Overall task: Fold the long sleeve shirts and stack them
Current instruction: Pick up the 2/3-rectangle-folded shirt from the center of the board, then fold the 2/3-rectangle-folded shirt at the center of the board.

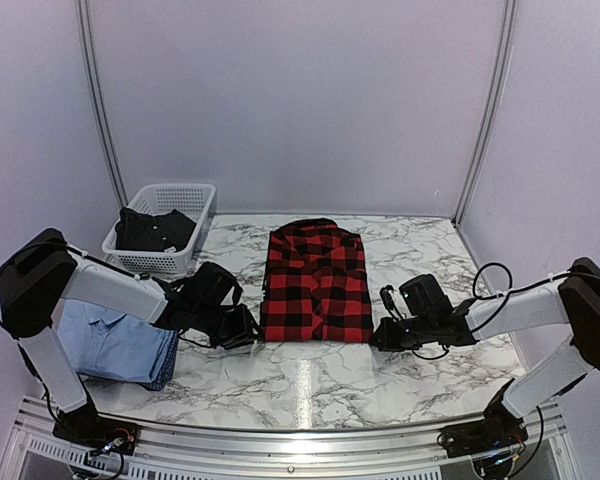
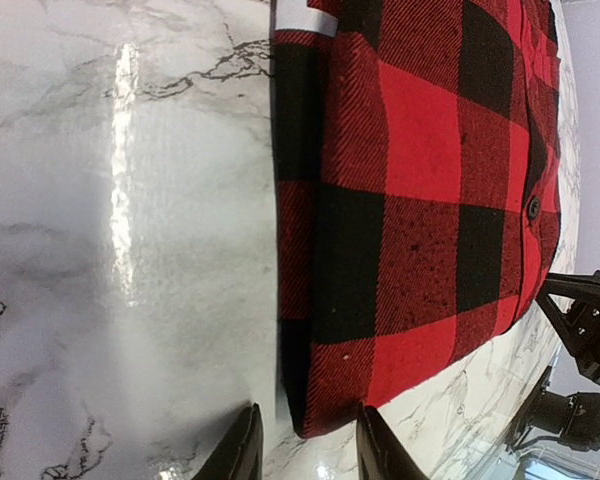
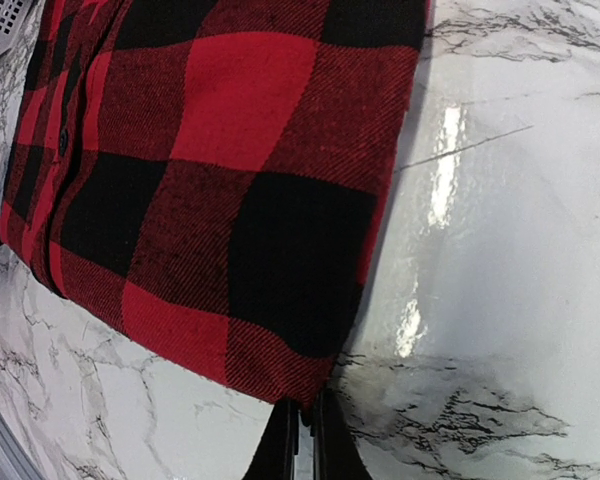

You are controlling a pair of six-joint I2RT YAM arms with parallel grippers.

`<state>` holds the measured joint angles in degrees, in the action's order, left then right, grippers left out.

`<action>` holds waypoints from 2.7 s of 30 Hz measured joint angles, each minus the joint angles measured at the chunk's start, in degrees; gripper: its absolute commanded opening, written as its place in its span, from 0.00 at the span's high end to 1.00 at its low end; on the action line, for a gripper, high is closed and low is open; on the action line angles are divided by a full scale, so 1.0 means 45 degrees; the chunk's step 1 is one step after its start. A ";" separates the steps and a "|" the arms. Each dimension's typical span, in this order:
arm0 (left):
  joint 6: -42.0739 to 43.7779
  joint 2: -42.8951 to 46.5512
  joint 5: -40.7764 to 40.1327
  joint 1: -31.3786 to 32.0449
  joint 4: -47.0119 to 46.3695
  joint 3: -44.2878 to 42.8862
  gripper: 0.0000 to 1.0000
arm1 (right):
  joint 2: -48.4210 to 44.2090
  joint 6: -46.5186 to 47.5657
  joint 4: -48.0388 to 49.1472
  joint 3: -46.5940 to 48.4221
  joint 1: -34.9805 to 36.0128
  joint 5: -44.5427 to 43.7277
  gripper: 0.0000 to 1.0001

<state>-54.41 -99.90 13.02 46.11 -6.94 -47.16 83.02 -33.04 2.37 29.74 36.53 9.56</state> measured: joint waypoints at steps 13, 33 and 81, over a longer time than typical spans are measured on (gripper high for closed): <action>-0.0617 -0.0233 0.0350 0.0010 -0.0520 0.0092 0.77 | 0.0049 0.0005 0.0019 0.0000 0.0039 0.0000 0.99; -0.0384 0.0369 0.0078 0.0301 -0.0058 0.0398 1.00 | -0.1311 0.0529 -0.1263 0.0092 0.1141 -0.0583 1.00; 0.2419 -0.3793 -0.1316 -0.1360 0.0806 -0.5149 1.00 | 0.5950 0.1719 0.0826 0.6062 -0.2263 0.0855 1.00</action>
<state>-43.53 -116.97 7.09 39.99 -3.31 -70.32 109.80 -25.30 6.09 57.01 26.35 13.41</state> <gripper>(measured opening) 0.009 0.001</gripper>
